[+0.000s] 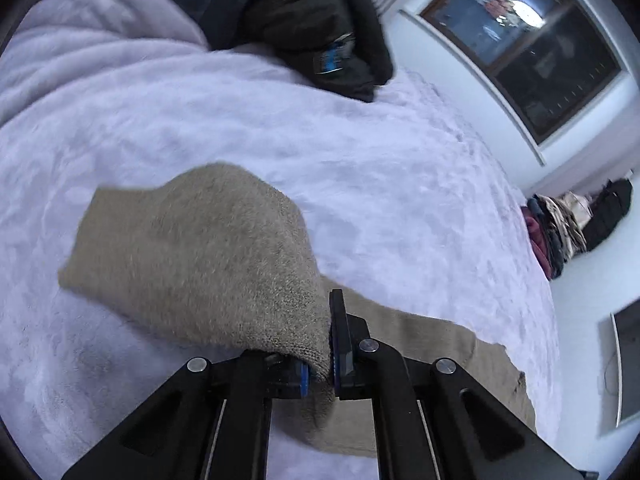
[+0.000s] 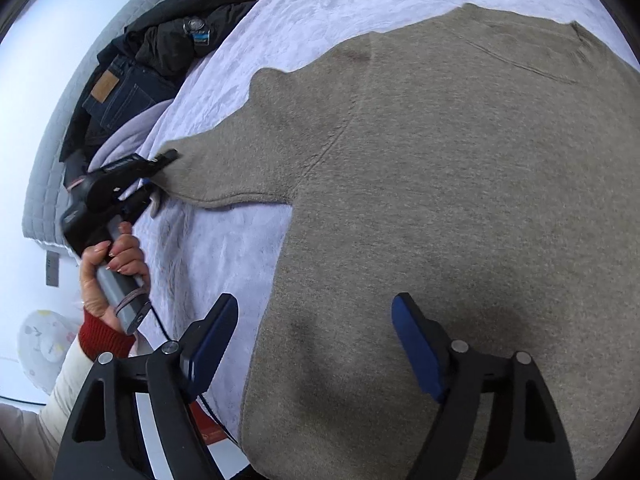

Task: Fold small clothes
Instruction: 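Grasp the sleeve cuff nearest the left tool and fold it across the body, then grasp the other sleeve cuff with the right tool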

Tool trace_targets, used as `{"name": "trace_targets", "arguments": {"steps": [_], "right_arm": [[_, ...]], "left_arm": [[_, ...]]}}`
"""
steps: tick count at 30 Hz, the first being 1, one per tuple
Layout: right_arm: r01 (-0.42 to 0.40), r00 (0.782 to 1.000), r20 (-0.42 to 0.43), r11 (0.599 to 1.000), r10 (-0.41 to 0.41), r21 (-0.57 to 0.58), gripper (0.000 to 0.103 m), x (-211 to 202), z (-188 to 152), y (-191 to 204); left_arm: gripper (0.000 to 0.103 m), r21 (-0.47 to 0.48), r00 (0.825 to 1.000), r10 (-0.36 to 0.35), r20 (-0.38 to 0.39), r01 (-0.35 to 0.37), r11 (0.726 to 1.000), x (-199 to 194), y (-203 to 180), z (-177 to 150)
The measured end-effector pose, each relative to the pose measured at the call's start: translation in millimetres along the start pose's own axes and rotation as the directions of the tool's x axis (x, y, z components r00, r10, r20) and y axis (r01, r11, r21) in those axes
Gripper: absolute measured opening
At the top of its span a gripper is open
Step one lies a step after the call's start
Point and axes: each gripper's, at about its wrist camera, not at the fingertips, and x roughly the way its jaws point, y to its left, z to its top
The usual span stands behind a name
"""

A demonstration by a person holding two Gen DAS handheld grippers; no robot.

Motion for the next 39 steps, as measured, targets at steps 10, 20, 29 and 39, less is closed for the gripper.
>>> {"name": "trace_targets", "arguments": {"steps": [10,20,29,39], "right_arm": [[0.028,0.987,0.157,0.995,-0.043,0.099,0.082,-63.3,3.1,-50.7],[0.126,0.962,0.197,0.950,-0.187,0.285,0.082,-113.8,-18.5,-145.4],[0.252,0.931,0.240,0.960,-0.274,0.120,0.082,-133.7,14.1,-140.9],[0.427,0.904,0.273,0.706,-0.328,-0.565,0.082,-28.2,72.7,10.0]], "left_arm": [[0.008,0.330,0.948,-0.279,-0.154,0.316,0.890,9.5,-203.0,-60.8],[0.038,0.639,0.952,0.107,-0.286,0.106,0.762,101.4,-281.1,-207.1],[0.070,0.568,0.981,0.079,-0.178,0.037,0.822,14.2,-232.7,-151.0],[0.070,0.396,0.940,0.300,-0.160,-0.217,0.892,42.8,-107.5,-67.6]]}}
